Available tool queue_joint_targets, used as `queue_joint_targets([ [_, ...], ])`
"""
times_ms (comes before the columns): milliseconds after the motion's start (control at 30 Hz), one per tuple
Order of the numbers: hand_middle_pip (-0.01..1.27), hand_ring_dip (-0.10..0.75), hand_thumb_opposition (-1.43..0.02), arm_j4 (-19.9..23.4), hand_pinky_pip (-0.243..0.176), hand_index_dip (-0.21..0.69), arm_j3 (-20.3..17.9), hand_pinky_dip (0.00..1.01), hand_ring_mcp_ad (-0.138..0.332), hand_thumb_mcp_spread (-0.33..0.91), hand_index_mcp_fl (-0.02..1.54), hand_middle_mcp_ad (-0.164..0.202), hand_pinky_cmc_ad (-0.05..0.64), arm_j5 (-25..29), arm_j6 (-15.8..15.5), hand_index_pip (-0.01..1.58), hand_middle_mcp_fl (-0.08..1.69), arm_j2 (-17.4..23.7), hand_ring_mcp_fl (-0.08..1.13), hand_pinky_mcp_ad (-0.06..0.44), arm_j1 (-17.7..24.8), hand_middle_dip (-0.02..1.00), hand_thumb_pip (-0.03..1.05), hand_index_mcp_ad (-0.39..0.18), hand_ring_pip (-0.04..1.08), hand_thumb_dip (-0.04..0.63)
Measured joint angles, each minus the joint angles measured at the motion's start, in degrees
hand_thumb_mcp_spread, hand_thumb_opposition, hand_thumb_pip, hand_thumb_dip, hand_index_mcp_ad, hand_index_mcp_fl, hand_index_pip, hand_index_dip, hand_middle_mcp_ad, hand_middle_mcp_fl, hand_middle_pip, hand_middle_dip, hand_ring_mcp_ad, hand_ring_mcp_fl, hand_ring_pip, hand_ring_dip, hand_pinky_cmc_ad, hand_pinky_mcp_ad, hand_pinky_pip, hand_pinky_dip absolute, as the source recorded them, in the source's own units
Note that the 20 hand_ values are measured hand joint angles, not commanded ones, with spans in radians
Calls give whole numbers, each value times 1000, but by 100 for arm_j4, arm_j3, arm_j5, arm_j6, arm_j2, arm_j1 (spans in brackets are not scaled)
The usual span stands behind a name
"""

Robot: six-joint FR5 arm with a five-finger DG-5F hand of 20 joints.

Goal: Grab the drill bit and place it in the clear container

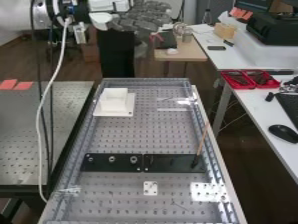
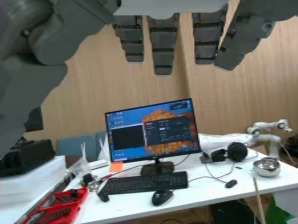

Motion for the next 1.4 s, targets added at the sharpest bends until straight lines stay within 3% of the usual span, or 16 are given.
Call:
queue_joint_targets([
  [1400, 148, -5, -682, 28, -96, 164, 53, 222, 243, 241, 47, 94, 374, -326, 187, 86, 103, -47, 44, 211, -183, 136, 178, -5, 110, 38],
])
